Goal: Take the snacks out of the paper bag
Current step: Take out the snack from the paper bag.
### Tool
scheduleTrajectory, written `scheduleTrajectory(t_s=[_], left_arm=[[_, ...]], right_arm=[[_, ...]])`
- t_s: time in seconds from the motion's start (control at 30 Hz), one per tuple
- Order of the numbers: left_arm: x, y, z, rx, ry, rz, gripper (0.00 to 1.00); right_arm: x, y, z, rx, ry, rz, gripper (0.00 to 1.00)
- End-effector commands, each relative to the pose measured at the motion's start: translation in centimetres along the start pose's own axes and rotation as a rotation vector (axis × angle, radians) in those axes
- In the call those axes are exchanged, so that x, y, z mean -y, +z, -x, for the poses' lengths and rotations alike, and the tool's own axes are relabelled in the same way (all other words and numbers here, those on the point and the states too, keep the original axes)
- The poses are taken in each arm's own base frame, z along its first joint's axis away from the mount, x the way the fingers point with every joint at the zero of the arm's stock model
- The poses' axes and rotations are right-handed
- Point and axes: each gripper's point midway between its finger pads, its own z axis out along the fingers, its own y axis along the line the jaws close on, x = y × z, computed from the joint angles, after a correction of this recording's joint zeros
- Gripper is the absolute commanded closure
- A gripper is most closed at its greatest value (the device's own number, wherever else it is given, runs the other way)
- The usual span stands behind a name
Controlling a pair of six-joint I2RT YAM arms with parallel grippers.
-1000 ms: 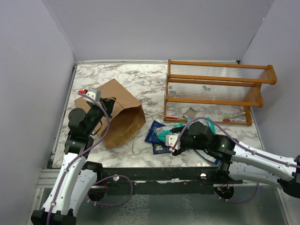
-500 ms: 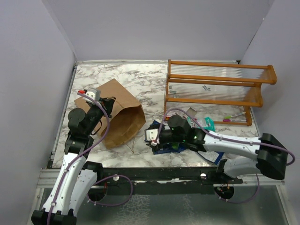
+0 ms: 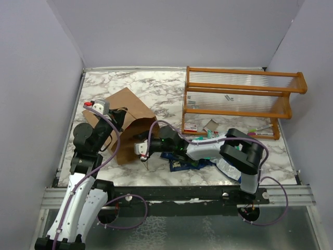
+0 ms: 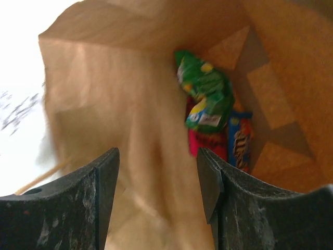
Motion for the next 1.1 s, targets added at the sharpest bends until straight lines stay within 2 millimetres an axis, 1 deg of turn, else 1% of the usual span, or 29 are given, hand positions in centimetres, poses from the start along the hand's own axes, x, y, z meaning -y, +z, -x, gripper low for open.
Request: scheduleTrajectory(t_s=[0.0, 0.13, 0.23, 0.3, 0.37, 0.67, 0.7, 0.87, 0.97, 1.0, 1.07], left_arm=[[0.2, -0.4, 1.9, 0.068, 0.021, 0.0, 1.0], [0.0, -0.8, 2.2, 0.082, 0.038, 0.014, 1.0], [-0.1, -1.1, 2.9, 0.106, 0.055, 0.029, 1.0], [-0.3, -1.4, 3.2, 0.121, 0.06, 0.042, 1.0], [-0.4, -1.5, 3.2, 0.124, 0.062, 0.048, 1.0], [0.0, -1.7, 3.6, 0.138, 0.063, 0.034, 1.0], [0.0, -1.7, 3.6, 0.141, 0.063, 0.03, 1.0], [0.5, -1.8, 3.8, 0.15, 0.061, 0.006, 1.0], [0.5, -1.8, 3.7, 0.148, 0.063, 0.005, 1.0], [0.5, -1.8, 3.7, 0.148, 0.061, 0.007, 1.0], [0.4, -1.8, 3.7, 0.148, 0.059, 0.013, 1.0]], right_arm=[[4.6, 3.8, 2.5, 0.099, -0.129, -0.132, 0.39], [6.0, 6.3, 1.0, 0.071, -0.139, -0.19, 0.37], [6.9, 7.8, -0.2, 0.05, -0.133, -0.231, 0.37], [7.0, 8.9, -1.1, 0.039, -0.142, -0.231, 0.37], [6.6, 9.9, -1.9, 0.035, -0.137, -0.219, 0.38], [6.2, 13.1, -4.0, 0.016, -0.098, -0.205, 0.4], [6.5, 13.5, -3.9, 0.018, -0.092, -0.209, 0.4], [6.8, 14.7, -5.6, -0.024, -0.062, -0.237, 0.39], [6.9, 15.2, -6.5, -0.073, -0.024, -0.23, 0.37], [6.6, 14.9, -7.0, -0.092, -0.01, -0.229, 0.37], [6.5, 14.1, -7.0, -0.105, 0.005, -0.24, 0.37]])
